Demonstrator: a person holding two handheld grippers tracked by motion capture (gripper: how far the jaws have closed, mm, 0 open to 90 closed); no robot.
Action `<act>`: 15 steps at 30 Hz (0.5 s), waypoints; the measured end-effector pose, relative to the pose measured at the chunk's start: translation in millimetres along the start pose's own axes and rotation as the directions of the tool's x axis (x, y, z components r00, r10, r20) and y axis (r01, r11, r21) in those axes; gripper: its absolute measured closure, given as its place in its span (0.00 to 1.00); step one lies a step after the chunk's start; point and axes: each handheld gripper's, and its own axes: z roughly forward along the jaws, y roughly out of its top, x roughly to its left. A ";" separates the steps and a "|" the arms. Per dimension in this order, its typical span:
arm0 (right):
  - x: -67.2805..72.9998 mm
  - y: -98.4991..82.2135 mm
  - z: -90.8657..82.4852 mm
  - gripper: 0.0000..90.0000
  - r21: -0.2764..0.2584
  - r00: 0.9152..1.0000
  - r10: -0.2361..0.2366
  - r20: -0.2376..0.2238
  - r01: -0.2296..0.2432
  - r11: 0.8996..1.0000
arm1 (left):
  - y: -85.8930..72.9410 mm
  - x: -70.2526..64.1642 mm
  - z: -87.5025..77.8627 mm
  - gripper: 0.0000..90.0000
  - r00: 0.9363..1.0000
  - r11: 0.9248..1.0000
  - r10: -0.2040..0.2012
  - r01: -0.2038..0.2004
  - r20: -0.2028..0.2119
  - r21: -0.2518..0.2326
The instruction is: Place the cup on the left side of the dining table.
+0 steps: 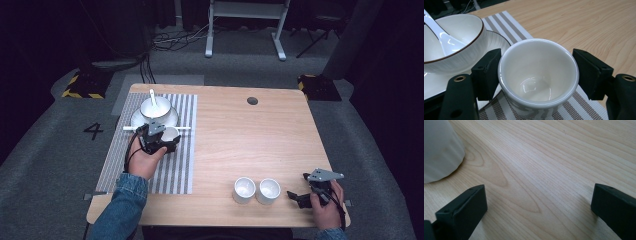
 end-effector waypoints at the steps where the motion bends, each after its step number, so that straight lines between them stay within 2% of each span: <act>1: 0.0 0.0 0.0 0.00 0.000 1.000 0.000 0.000 0.000 1.000 | -1.7 0.8 1.8 0.30 1.000 1.000 -0.002 0.002 -0.004 0.003; 5: 0.0 0.0 0.0 0.00 0.000 1.000 0.000 0.000 0.000 1.000 | -6.8 1.9 9.2 0.30 1.000 1.000 0.003 -0.003 -0.012 0.013; 15: 0.0 0.0 0.0 0.00 0.000 1.000 0.000 0.000 0.000 1.000 | -12.6 4.2 12.2 0.30 1.000 1.000 0.001 -0.001 -0.020 0.012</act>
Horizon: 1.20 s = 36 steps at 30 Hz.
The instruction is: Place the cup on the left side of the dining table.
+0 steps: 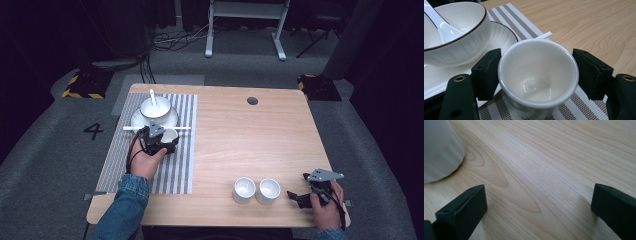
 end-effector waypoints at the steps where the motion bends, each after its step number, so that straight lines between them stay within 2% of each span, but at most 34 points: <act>1: 0.0 0.0 0.0 0.00 0.000 1.000 0.000 0.000 0.000 1.000 | -1.1 0.1 0.7 0.30 1.000 1.000 0.004 -0.004 0.000 -0.002; 5: 0.0 0.0 0.0 0.00 0.000 1.000 0.000 0.000 0.000 1.000 | -5.9 0.3 3.8 0.30 1.000 1.000 -0.017 0.018 0.020 -0.005; 9: 0.0 0.0 0.0 0.00 0.000 1.000 0.000 0.000 0.000 1.000 | -9.2 1.7 5.6 0.30 1.000 1.000 -0.024 0.024 0.018 -0.011; 11: 0.0 0.0 0.0 0.00 0.000 1.000 -0.001 0.000 0.001 1.000 | -11.8 4.0 6.1 0.30 0.999 0.999 -0.042 0.043 0.028 -0.028; 15: 0.0 0.0 0.0 0.00 0.001 1.000 -0.001 0.001 0.001 1.000 | -12.7 4.3 6.1 0.30 0.999 0.999 -0.039 0.040 0.030 -0.032; 16: 0.0 0.0 0.0 0.00 0.000 1.000 -0.001 0.000 0.001 1.000 | -13.0 4.8 6.3 0.30 0.998 0.998 -0.055 0.056 0.030 -0.034; 17: 0.0 0.0 0.0 0.00 0.000 1.000 -0.001 0.000 0.001 1.000 | -13.0 4.8 6.3 0.30 0.998 0.998 -0.055 0.056 0.030 -0.034; 21: 0.0 0.0 0.0 0.00 0.000 1.000 -0.001 0.001 0.001 1.000 | -11.5 4.3 5.7 0.29 0.998 0.998 -0.059 0.059 0.025 -0.020; 25: 0.1 0.0 0.0 0.00 0.000 1.000 -0.001 0.001 0.001 1.000 | -10.3 4.6 4.6 0.28 0.997 0.997 -0.077 0.077 0.025 -0.030; 27: 0.0 0.0 0.0 0.00 0.000 1.000 -0.001 0.001 0.001 1.000 | -8.2 4.4 3.0 0.24 0.997 0.996 -0.077 0.078 0.021 -0.039; 36: 0.0 0.0 0.0 0.00 0.000 1.000 -0.001 0.001 0.001 1.000 | -0.4 0.3 -8.9 0.22 0.997 0.996 -0.069 0.070 0.027 -0.056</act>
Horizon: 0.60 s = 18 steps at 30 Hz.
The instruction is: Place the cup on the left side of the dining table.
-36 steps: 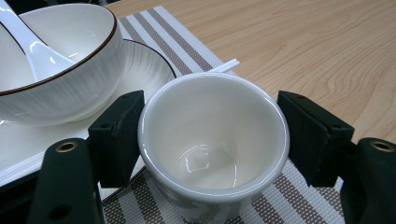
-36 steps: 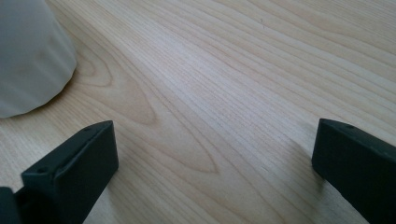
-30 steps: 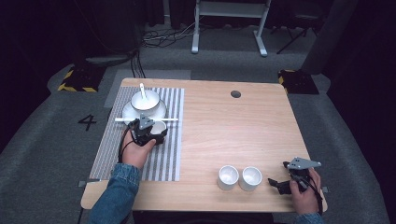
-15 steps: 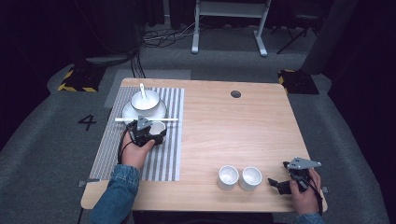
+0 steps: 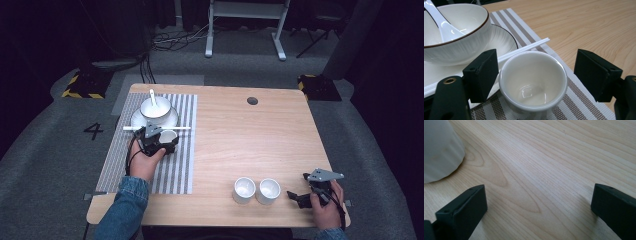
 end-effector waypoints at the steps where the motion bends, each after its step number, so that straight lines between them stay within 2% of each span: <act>1: 0.1 0.0 -0.1 0.00 0.000 1.000 0.000 0.001 0.000 1.000 | 0.4 -0.5 -1.3 0.22 1.000 1.000 0.001 -0.001 0.001 -0.003; 10: 0.0 0.0 0.0 0.00 0.000 1.000 0.001 -0.001 -0.001 1.000 | -0.7 -8.4 -26.7 0.22 1.000 1.000 0.008 -0.008 -0.013 0.007; 18: 0.3 0.0 -0.1 0.00 0.000 1.000 -0.007 -0.004 0.007 1.000 | -2.1 -19.4 -49.6 0.22 1.000 1.000 0.026 -0.026 -0.001 0.005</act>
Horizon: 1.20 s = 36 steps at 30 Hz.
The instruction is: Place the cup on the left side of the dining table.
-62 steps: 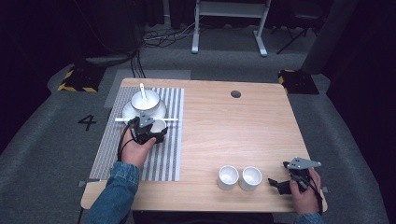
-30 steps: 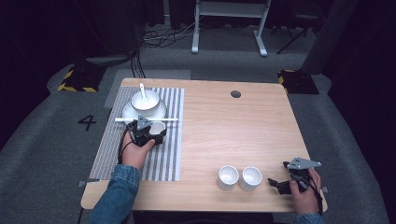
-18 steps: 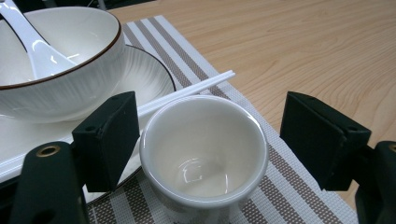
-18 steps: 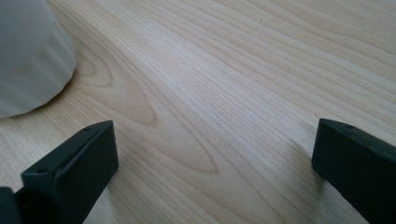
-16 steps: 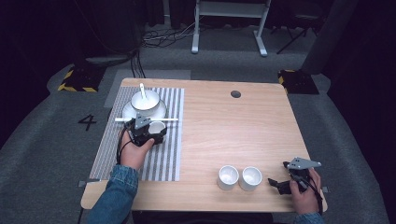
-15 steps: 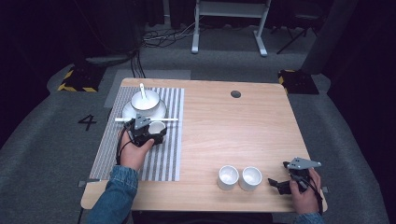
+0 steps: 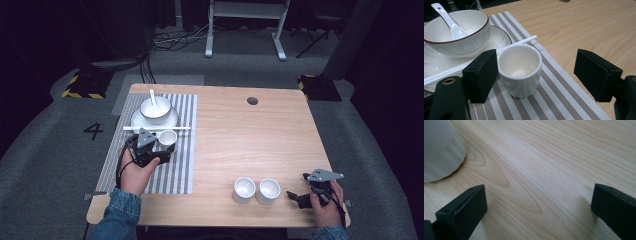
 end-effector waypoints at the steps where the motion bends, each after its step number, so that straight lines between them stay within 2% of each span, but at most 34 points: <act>1: 0.1 0.0 -0.1 0.00 0.000 1.000 0.000 -0.001 0.000 1.000 | -1.2 -1.7 -2.1 0.22 1.000 1.000 0.000 0.000 0.001 0.000; 13: -0.1 0.0 0.0 0.00 0.000 1.000 0.000 -0.004 0.000 1.000 | -15.3 -14.2 -27.1 0.22 0.999 1.000 0.029 -0.029 0.031 0.009; 25: 0.0 0.0 0.0 0.00 0.001 1.000 0.000 -0.003 0.000 1.000 | -35.6 -18.4 -45.1 0.21 0.997 0.996 0.063 -0.065 0.037 0.060; 30: -0.1 0.0 0.0 0.00 0.001 1.000 0.000 -0.003 0.000 1.000 | -48.3 -18.6 -47.2 0.21 0.997 0.995 0.057 -0.062 0.055 0.084; 36: 0.0 0.0 0.0 0.00 0.001 1.000 0.000 -0.003 0.000 1.000 | -65.8 -14.4 -48.7 0.21 0.998 0.992 0.039 -0.045 0.048 0.116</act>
